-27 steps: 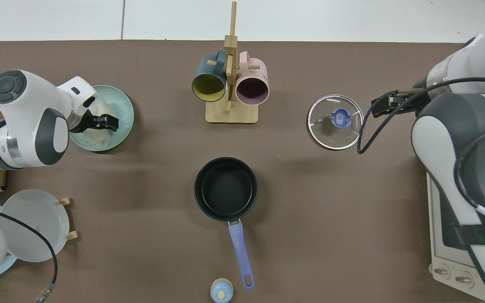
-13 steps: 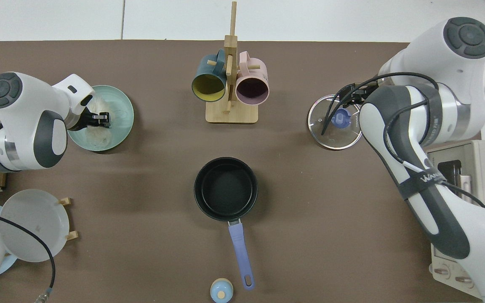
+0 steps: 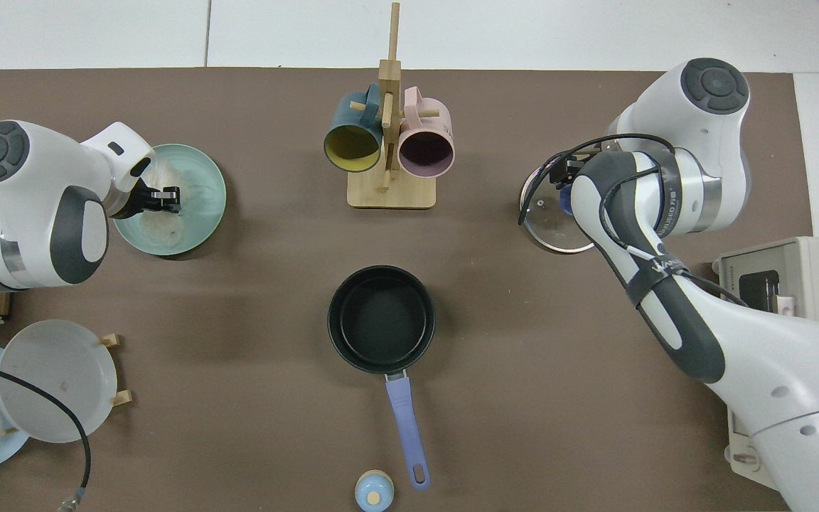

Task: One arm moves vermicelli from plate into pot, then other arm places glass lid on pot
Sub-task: 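Carry the vermicelli over the black pot with the left gripper and release, then withdraw the left gripper while the right gripper carries the lid over the pot, then lower the glass lid onto the pot with the right gripper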

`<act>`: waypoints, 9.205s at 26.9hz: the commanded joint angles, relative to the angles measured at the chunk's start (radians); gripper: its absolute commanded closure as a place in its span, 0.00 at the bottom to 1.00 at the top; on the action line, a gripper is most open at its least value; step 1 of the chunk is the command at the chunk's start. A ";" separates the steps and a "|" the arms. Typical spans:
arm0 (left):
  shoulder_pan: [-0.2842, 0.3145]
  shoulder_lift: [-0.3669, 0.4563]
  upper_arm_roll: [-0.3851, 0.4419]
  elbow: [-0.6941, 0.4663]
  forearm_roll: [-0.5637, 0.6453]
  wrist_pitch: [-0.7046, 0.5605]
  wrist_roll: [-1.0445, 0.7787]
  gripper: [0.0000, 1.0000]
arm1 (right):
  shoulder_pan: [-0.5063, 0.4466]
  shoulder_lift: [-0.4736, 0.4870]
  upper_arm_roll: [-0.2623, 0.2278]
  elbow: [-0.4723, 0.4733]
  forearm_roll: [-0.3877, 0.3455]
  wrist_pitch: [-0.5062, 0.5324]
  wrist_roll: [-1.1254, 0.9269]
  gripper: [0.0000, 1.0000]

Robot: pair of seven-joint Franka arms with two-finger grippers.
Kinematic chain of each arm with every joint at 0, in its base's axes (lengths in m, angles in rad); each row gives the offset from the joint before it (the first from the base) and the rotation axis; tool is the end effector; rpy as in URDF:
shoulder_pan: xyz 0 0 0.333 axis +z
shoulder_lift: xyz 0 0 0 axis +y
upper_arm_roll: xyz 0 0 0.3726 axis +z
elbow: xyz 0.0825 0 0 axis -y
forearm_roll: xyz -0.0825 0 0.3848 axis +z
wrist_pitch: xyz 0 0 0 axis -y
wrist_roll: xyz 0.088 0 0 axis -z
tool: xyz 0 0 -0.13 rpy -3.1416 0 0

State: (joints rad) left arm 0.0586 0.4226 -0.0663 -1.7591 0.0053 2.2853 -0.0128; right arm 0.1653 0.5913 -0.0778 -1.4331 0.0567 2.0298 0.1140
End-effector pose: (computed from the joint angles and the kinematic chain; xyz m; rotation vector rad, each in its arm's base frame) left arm 0.6915 -0.0002 0.3662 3.1136 0.0141 0.1625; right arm 0.7425 0.0812 0.3733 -3.1327 0.0597 -0.0102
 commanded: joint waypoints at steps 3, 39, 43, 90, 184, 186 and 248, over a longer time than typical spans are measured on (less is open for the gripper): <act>0.004 -0.149 0.013 -0.030 -0.011 -0.105 0.008 1.00 | -0.003 0.055 0.003 0.049 0.009 0.007 0.015 0.00; -0.010 -0.430 -0.156 -0.037 -0.004 -0.408 -0.214 1.00 | 0.034 0.053 -0.002 -0.018 0.003 -0.003 0.075 0.00; -0.010 -0.430 -0.242 -0.037 -0.004 -0.405 -0.301 1.00 | 0.033 0.051 -0.002 -0.018 0.003 -0.011 0.070 0.00; -0.036 -0.286 -0.664 -0.336 0.160 -0.003 -0.785 1.00 | 0.034 -0.109 0.001 -0.021 -0.002 -0.089 -0.037 1.00; -0.010 -0.418 0.036 0.095 -0.010 -0.635 0.054 0.00 | 0.122 -0.301 0.493 -0.345 -0.247 0.056 0.947 1.00; -0.014 -0.403 0.037 0.121 -0.007 -0.658 0.051 0.00 | 0.126 -0.272 0.507 -0.310 -0.248 0.044 0.981 1.00; -0.010 -0.406 0.023 0.136 0.015 -0.718 0.148 0.00 | 0.125 -0.163 0.552 -0.233 -0.241 0.009 1.105 1.00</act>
State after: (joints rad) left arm 0.0447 0.0130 -0.0402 -1.6440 0.0081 1.5954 0.1181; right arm 0.3065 0.4331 0.4576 -1.6567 -0.1972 2.0210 1.1913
